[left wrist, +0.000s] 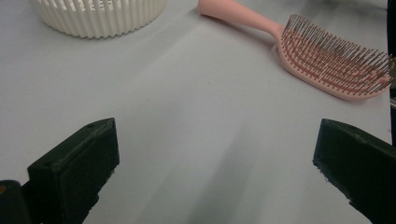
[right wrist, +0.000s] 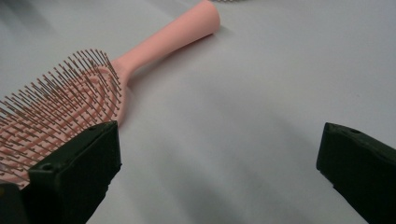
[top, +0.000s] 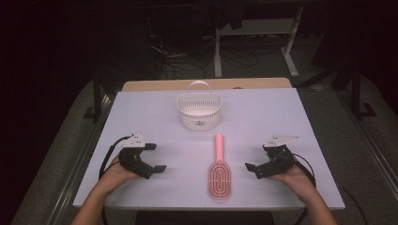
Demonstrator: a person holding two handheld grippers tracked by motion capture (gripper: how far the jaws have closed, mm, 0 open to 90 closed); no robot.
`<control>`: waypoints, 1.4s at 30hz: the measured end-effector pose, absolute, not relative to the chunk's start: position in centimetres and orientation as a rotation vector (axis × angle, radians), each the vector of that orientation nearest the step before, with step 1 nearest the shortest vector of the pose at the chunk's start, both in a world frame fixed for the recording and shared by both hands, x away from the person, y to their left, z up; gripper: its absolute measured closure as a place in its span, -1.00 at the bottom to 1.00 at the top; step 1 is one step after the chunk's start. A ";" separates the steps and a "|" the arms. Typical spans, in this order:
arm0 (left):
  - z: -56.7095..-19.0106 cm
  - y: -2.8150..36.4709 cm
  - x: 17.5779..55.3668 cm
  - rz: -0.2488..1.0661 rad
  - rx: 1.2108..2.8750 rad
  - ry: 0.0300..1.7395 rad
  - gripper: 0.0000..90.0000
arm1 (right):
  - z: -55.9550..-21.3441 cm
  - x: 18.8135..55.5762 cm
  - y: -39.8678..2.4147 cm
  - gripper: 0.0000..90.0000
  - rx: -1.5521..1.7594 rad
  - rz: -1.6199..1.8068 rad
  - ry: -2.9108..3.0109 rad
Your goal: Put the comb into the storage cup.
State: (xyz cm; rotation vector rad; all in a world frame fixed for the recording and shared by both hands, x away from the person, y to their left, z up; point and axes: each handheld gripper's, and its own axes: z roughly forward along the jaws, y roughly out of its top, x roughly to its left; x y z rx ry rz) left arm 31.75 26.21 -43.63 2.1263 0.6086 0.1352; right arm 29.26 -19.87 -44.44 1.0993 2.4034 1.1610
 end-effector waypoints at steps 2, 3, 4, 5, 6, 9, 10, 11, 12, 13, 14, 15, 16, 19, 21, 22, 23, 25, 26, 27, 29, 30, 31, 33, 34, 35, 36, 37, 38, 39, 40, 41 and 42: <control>-43.6 26.2 31.7 0.135 2.123 0.613 -1.00 | -44.4 29.4 -19.8 -1.00 1.100 1.161 2.409; -43.6 26.3 31.7 0.132 2.123 0.610 -1.00 | -44.4 29.5 -19.8 -1.00 1.094 1.158 2.414; -43.6 26.3 31.7 0.132 2.123 0.610 -0.99 | -44.4 29.5 -19.8 -1.00 1.094 1.158 2.414; -43.6 26.3 31.7 0.131 2.122 0.609 -1.00 | -44.3 29.5 -19.7 -1.00 1.097 1.156 2.422; -43.6 26.3 31.7 0.131 2.122 0.609 -0.99 | -44.3 29.6 -19.6 -1.00 1.089 1.155 2.426; -43.6 26.4 31.7 0.129 2.120 0.607 -0.99 | -44.1 29.7 -19.4 -1.00 1.080 1.152 2.439; -43.6 26.4 31.7 0.129 2.120 0.607 -1.00 | -44.1 29.7 -19.4 -1.00 1.080 1.152 2.439; -43.6 26.4 31.6 0.129 2.119 0.607 -0.99 | -43.9 29.8 -19.2 -1.00 1.072 1.151 2.445; -43.6 26.4 31.6 0.130 2.118 0.610 -0.99 | -43.8 29.9 -19.1 -1.00 1.064 1.153 2.444; -43.6 26.4 31.6 0.130 2.118 0.610 -0.99 | -43.7 29.9 -19.0 -1.00 1.068 1.159 2.444; -43.7 26.4 31.6 0.132 2.121 0.618 -0.99 | -43.7 29.9 -18.9 -1.00 1.066 1.162 2.445; -43.7 26.4 31.6 0.132 2.121 0.618 -0.99 | -43.6 30.0 -18.8 -1.00 1.058 1.160 2.447; -43.6 26.3 31.5 0.135 2.118 0.621 -0.99 | -43.5 30.0 -18.7 -1.00 1.056 1.161 2.446; -43.6 26.3 31.5 0.136 2.117 0.613 -0.99 | -43.4 30.2 -18.5 -1.00 1.056 1.168 2.453; -43.7 26.4 31.4 0.135 2.119 0.612 -0.99 | -43.2 30.4 -18.4 -1.00 1.055 1.169 2.460; -43.7 26.4 31.4 0.135 2.119 0.612 -0.99 | -43.2 30.4 -18.4 -1.00 1.055 1.169 2.460; -43.7 26.4 31.4 0.135 2.118 0.612 -0.99 | -43.2 30.5 -18.3 -1.00 1.056 1.172 2.464; -43.7 26.4 31.4 0.134 2.114 0.613 -0.99 | -43.1 30.7 -18.2 -1.00 1.045 1.169 2.479; -43.7 26.3 31.4 0.135 2.108 0.613 -0.99 | -43.1 30.8 -18.1 -1.00 1.042 1.169 2.484; -43.6 26.3 31.4 0.137 2.109 0.611 -0.99 | -43.0 30.9 -18.1 -1.00 1.044 1.167 2.490; -43.6 26.3 31.4 0.139 2.109 0.611 -0.99 | -43.0 31.1 -18.0 -1.00 1.044 1.164 2.491; -43.7 26.3 31.5 0.137 2.111 0.613 -0.99 | -43.0 31.2 -18.0 -1.00 1.044 1.161 2.491; -43.7 26.3 31.5 0.137 2.111 0.614 -0.99 | -42.9 31.2 -17.9 -1.00 1.045 1.162 2.493; -43.7 26.3 31.6 0.130 2.111 0.617 -0.99 | -42.7 31.4 -17.8 -1.00 1.039 1.156 2.499; -43.7 26.3 31.6 0.127 2.112 0.613 -0.99 | -42.7 31.5 -17.7 -1.00 1.039 1.157 2.497; -43.7 26.3 31.6 0.127 2.113 0.611 -0.99 | -42.6 31.5 -17.7 -1.00 1.038 1.158 2.498; -43.7 26.3 31.5 0.129 2.114 0.611 -0.99 | -42.6 31.6 -17.7 -1.00 1.037 1.158 2.498; -43.7 26.3 31.5 0.132 2.115 0.612 -0.99 | -42.5 31.7 -17.6 -1.00 1.036 1.157 2.498; -43.7 26.3 31.5 0.134 2.115 0.610 -0.99 | -42.5 31.8 -17.5 -1.00 1.035 1.157 2.499; -43.7 26.3 31.5 0.137 2.112 0.612 -0.99 | -42.5 31.9 -17.5 -1.00 1.030 1.156 2.501; -43.7 26.4 31.5 0.138 2.108 0.615 -0.99 | -42.4 32.0 -17.4 -1.00 1.029 1.154 2.503; -43.6 26.4 31.5 0.139 2.105 0.617 -0.99 | -42.4 32.1 -17.3 -1.00 1.027 1.153 2.505; -43.6 26.5 31.6 0.138 2.104 0.620 -0.99 | -42.4 32.2 -17.2 -1.00 1.028 1.153 2.505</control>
